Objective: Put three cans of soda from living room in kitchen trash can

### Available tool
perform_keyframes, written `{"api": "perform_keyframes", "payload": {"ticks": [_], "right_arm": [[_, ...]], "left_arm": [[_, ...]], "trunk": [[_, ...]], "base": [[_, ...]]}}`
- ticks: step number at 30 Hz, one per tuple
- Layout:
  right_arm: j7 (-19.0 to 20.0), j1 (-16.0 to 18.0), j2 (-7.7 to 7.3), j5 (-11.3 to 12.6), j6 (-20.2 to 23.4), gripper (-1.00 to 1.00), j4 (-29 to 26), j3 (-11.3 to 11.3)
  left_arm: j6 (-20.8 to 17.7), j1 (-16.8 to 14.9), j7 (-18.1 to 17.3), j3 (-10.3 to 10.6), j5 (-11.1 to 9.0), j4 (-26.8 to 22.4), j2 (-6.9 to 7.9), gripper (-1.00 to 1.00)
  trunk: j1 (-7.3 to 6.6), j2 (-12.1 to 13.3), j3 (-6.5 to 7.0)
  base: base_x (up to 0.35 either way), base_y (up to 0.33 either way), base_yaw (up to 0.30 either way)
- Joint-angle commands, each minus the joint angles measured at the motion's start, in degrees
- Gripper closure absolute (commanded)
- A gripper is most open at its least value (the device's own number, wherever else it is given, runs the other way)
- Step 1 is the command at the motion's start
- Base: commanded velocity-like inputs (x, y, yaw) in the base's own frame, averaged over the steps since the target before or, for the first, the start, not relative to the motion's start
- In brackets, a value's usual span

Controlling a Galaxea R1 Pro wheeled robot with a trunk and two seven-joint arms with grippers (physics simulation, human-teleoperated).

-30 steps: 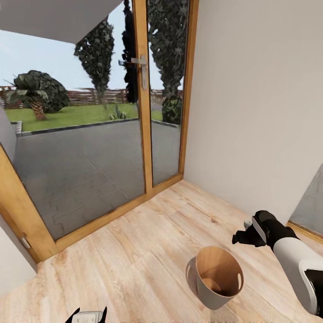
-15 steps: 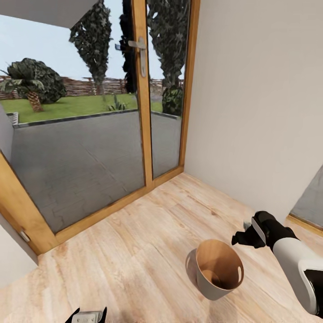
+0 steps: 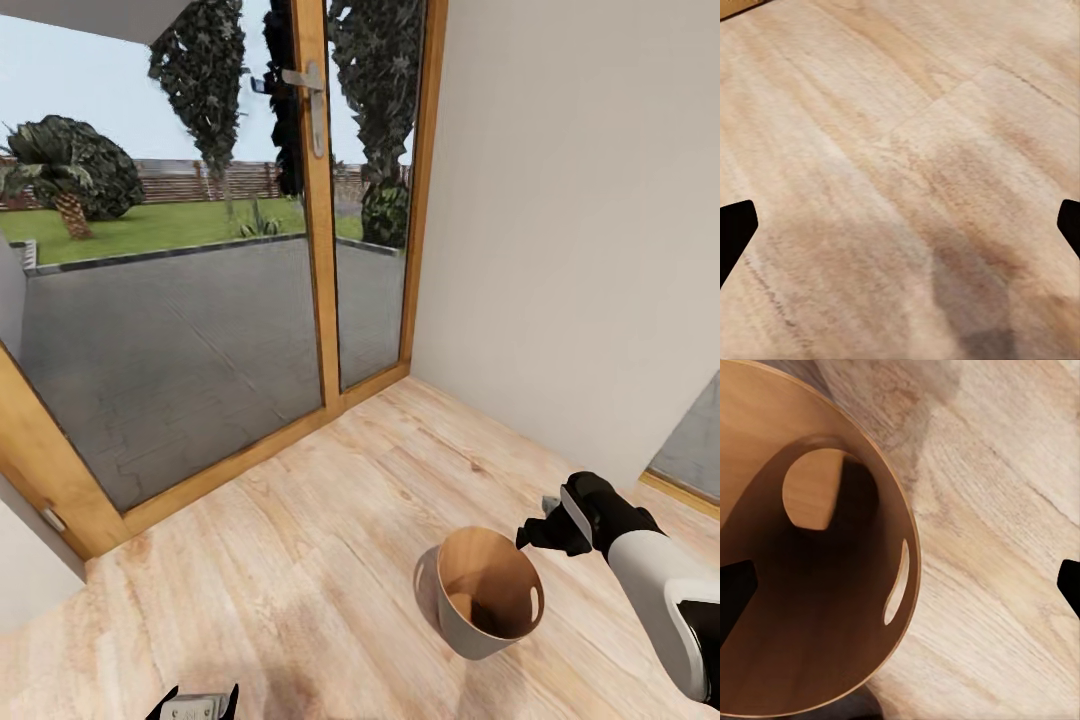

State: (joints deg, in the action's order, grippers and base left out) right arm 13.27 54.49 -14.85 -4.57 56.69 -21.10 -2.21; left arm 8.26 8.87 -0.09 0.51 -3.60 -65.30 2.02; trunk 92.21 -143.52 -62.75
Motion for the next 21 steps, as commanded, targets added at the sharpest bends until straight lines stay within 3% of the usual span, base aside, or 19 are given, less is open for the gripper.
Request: {"api": "perform_keyframes", "payload": {"ticks": [1,10,18,21], "right_arm": [[0.0,0.0,0.0,0.0,0.0,-1.0,0.0,0.0],[0.0,0.0,0.0,-0.1,-0.1,-1.0,0.0,0.0],[-0.1,0.0,0.07,-0.1,-0.2,-1.0,0.0,0.0],[-0.1,0.0,0.14,-0.1,-0.3,-1.0,0.0,0.0]], "left_arm": [[0.0,0.0,0.0,0.0,0.0,0.0,0.0,-1.0],[0.0,0.0,0.0,0.0,0.0,0.0,0.05,-1.0],[0.2,0.0,0.0,0.1,0.0,-0.1,0.02,-1.0],[0.2,0.0,0.0,0.1,0.0,0.0,0.01,-1.0]], "trunk": [[0.0,0.0,0.0],[0.0,0.0,0.0],[0.0,0.0,0.0],[0.08,0.0,-0.66]], "base": [[0.01,0.0,0.0],[0.162,0.0,0.0],[0.034,0.0,0.0],[0.004,0.0,0.0]]}}
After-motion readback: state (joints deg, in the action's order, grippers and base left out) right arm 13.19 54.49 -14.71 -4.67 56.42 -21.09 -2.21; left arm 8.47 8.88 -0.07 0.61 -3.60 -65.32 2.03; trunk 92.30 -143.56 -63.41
